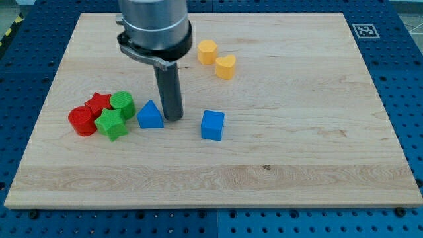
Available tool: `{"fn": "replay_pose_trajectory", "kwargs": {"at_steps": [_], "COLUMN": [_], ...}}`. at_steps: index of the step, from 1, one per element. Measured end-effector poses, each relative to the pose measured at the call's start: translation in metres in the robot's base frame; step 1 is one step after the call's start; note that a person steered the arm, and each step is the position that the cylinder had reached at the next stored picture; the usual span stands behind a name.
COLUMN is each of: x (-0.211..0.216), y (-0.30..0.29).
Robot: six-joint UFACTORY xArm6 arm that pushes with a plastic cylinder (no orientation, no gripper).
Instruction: Push the blue triangle up a bit
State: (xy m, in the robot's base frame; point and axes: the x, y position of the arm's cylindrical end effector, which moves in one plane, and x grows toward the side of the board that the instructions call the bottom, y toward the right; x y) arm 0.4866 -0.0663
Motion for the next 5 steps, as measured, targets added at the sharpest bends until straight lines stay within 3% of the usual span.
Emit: {"fn": "replay_pose_trajectory", "kwargs": {"at_steps": [2,4,5], "x": [0.060,0.058,0.036], "y": [-0.005,-0.017,-0.029]}}
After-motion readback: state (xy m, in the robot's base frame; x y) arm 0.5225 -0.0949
